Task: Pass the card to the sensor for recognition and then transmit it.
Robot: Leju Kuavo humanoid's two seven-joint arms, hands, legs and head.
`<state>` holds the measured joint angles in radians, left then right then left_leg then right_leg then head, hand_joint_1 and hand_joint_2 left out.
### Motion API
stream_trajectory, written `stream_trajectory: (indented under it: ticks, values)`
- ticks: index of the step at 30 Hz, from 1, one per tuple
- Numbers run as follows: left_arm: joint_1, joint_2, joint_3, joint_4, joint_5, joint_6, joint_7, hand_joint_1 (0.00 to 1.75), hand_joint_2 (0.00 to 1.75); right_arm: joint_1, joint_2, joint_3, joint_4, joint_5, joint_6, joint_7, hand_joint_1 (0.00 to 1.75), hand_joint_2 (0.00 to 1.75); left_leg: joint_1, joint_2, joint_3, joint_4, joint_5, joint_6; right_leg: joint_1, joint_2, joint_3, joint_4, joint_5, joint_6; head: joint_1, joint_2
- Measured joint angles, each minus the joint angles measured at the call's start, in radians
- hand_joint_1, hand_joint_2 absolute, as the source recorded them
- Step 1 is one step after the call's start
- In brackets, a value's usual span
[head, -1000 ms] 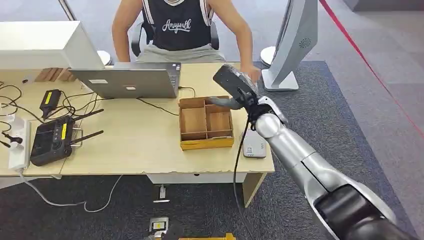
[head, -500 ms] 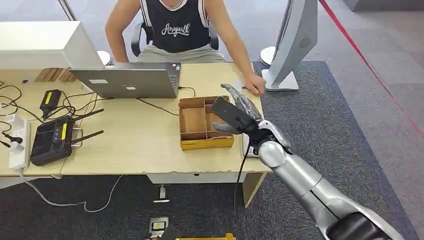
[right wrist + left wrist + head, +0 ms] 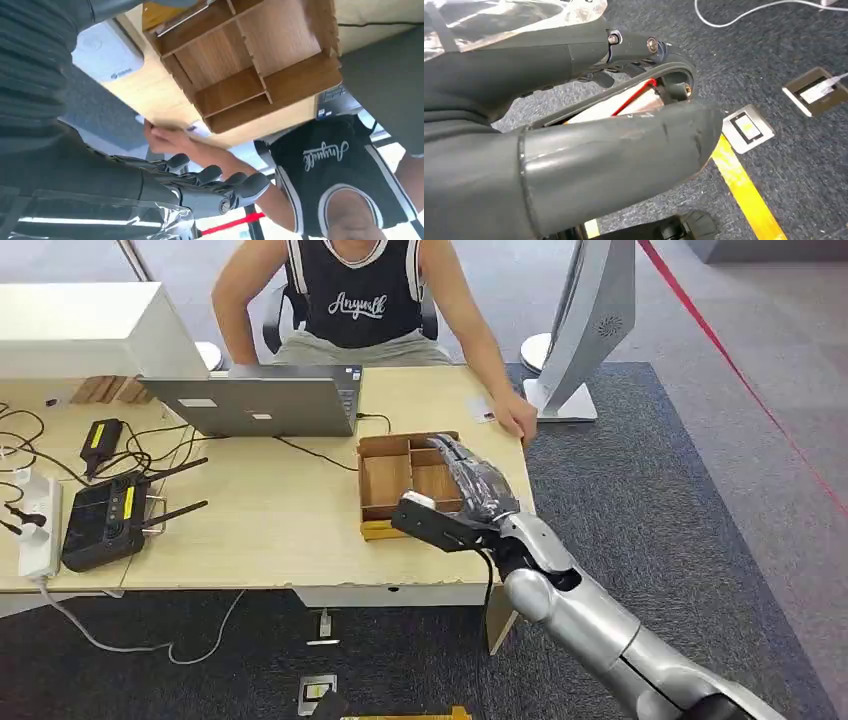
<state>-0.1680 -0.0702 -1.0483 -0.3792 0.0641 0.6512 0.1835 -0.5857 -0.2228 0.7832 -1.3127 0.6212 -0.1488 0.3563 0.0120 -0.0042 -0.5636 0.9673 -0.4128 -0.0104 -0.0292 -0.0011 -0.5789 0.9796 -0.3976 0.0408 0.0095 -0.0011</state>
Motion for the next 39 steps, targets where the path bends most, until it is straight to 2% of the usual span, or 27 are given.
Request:
stream_trajectory:
  ticks: [3,7,13,19,24,29,39]
  values:
    - [0.005,0.002,0.005,0.000,0.046,0.002,-0.023,0.00,0.00,0.005,-0.002,0.010,-0.007,0.089,0.001,0.010,0.00,1.75,0.000,0.000,0.000,0.000,0.000,0.000,0.000,0.000,0.000,0.000,0.000,0.000,0.000,0.000]
    - [0.023,0.004,0.047,-0.001,0.112,0.008,-0.116,0.00,0.00,0.018,-0.002,0.017,-0.008,0.165,0.002,0.014,0.00,1.75,0.000,0.000,0.000,0.000,0.000,0.000,0.000,0.000,0.000,0.000,0.000,0.000,0.000,0.000]
    - [0.064,0.004,0.180,-0.001,0.145,0.008,-0.280,0.00,0.00,0.026,-0.006,0.016,-0.005,0.210,-0.018,0.025,0.00,1.75,0.000,0.000,0.000,0.000,0.000,0.000,0.000,0.000,0.000,0.000,0.000,0.000,0.000,0.000]
    - [0.086,0.003,0.322,0.000,0.081,0.008,-0.372,0.00,0.00,0.028,-0.015,0.002,0.011,0.257,-0.066,0.026,0.00,1.75,0.000,0.000,0.000,0.000,0.000,0.000,0.000,0.000,0.000,0.000,0.000,0.000,0.000,0.000]
    - [0.099,0.000,0.434,0.000,0.035,0.008,-0.387,0.00,0.00,0.027,-0.016,-0.008,0.031,0.284,-0.080,0.024,0.00,1.75,0.000,0.000,0.000,0.000,0.000,0.000,0.000,0.000,0.000,0.000,0.000,0.000,0.000,0.000]
    - [0.113,-0.007,0.500,-0.008,0.029,0.008,-0.351,0.00,0.00,0.023,-0.013,-0.015,0.056,0.333,-0.087,0.014,0.00,1.75,0.000,0.000,0.000,0.000,0.000,0.000,0.000,0.000,0.000,0.000,0.000,0.000,0.000,0.000]
    - [0.116,-0.008,0.523,-0.033,0.097,0.008,-0.304,0.00,0.00,0.004,0.030,-0.013,0.126,0.332,-0.062,-0.029,0.00,1.75,0.000,0.000,-0.001,0.000,0.000,0.000,0.000,0.000,0.000,0.000,0.000,0.000,0.000,0.000]
